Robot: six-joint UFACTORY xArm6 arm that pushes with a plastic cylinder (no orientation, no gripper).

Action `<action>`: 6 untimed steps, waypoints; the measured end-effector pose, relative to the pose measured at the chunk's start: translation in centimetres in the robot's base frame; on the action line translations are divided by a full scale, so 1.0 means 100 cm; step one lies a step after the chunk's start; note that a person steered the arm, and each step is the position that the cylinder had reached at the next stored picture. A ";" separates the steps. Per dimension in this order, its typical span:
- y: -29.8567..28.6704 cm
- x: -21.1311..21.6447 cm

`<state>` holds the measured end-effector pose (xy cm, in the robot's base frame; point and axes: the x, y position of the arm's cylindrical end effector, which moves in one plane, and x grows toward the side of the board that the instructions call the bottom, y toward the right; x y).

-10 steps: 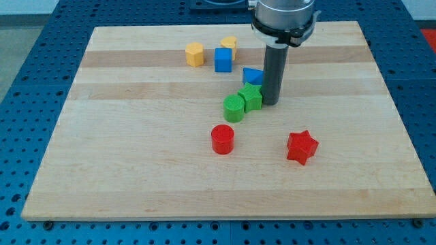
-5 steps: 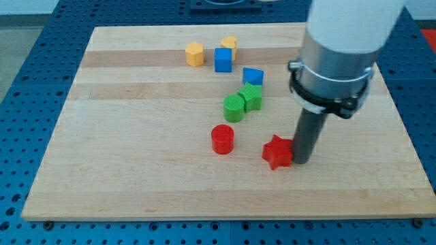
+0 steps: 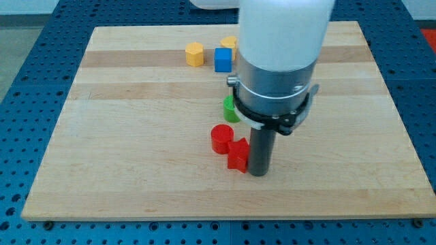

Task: Push the red star and red circle slightly up

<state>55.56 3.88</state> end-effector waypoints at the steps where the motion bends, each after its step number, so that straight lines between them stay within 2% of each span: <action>1: -0.013 -0.001; 4: -0.019 -0.045; 6: -0.031 -0.046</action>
